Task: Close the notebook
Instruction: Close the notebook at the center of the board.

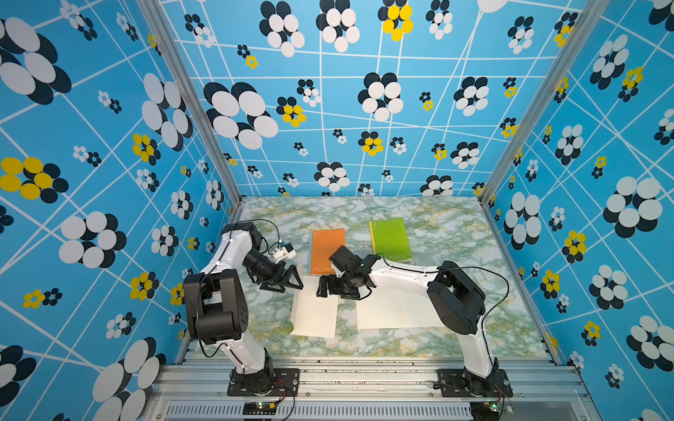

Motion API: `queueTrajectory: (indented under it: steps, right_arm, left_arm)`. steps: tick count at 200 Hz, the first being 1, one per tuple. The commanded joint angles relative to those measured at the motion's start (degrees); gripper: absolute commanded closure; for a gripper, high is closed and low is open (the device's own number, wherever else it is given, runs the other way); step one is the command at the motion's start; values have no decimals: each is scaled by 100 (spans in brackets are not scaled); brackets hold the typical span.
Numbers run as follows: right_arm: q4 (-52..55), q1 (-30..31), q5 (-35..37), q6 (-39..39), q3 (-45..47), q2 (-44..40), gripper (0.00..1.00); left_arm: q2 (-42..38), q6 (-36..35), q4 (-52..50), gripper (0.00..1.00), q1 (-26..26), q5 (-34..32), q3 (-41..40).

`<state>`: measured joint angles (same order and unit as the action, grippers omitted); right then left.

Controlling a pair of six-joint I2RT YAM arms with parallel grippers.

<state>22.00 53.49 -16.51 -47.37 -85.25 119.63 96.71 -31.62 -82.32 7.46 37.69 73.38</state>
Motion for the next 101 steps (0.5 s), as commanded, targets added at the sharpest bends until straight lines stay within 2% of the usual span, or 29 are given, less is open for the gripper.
queueTrajectory:
  steps: [1,35,101]
  right_arm:
    - [-49,-113,-90,-10,32,281,1]
    - [54,-460,12,216,257,-149,1]
    - [590,-1004,513,631,737,-1323,1]
  left_arm:
    - [-229,-204,-501,3,-303,472,134]
    - [-176,-22,-398,3,-814,605,92]
    - [500,614,587,2,-1731,572,163]
